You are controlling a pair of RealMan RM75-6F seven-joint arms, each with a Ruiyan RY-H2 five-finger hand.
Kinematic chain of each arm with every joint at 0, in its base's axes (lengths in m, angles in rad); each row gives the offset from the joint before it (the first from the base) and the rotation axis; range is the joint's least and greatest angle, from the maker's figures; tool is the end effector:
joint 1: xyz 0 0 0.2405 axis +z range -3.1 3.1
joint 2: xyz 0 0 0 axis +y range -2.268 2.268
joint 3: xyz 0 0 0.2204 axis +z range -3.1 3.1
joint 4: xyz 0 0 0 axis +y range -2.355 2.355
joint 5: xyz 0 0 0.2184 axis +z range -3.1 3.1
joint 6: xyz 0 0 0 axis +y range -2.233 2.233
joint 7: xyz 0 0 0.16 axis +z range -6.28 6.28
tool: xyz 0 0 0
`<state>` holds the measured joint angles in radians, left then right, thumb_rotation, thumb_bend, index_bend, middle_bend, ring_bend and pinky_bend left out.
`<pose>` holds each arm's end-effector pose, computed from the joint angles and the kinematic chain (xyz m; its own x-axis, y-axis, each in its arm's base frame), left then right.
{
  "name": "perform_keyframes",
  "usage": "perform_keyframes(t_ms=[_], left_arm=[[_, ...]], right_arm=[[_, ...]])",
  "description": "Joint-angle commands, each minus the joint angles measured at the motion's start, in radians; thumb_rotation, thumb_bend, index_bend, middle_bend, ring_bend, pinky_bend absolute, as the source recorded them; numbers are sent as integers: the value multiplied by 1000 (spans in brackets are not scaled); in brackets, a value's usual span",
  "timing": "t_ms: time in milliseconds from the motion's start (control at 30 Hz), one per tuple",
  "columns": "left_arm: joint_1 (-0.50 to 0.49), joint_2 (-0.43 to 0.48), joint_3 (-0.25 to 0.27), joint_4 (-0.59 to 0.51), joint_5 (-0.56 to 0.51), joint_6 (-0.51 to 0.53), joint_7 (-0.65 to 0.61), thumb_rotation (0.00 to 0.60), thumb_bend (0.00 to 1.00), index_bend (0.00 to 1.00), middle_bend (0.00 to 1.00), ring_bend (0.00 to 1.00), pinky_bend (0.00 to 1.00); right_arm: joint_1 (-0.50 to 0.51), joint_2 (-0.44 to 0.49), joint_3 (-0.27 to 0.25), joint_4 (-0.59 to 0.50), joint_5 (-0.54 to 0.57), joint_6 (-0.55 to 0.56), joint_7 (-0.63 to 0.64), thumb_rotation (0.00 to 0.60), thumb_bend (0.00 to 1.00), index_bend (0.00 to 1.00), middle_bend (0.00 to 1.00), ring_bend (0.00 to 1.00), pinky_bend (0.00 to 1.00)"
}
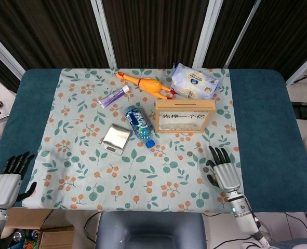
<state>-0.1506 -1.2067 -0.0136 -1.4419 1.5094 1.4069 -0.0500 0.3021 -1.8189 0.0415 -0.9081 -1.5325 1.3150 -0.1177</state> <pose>-0.3016 0.2084 0.1102 0.4316 0.0824 0.8983 0.9018 -0.0655 -0.4272 -0.2618 -0.2522 -0.0418 0.5287 -0.0727 0.8457 -0.8354 -0.2212 0.5033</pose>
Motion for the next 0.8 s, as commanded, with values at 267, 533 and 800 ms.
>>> perform_keyframes(t_ms=[267,533,800], left_arm=[[-1,4,0,-4,0,-4,0,600,373,0,0,0,0],[1,6,1,-6,-1,-1,1,600,372,0,0,0,0],[1,7,1,-12,-1,-2,9,600,372,0,0,0,0]], right_arm=[[5,0,-2,-2,7,-15,-3,600,370,558,0,0,0],[5,1,-8,-7,9,-25,-5,600,370,558,0,0,0],[10,0,-10,-9,13,-41,0,600,370,557,0,0,0]])
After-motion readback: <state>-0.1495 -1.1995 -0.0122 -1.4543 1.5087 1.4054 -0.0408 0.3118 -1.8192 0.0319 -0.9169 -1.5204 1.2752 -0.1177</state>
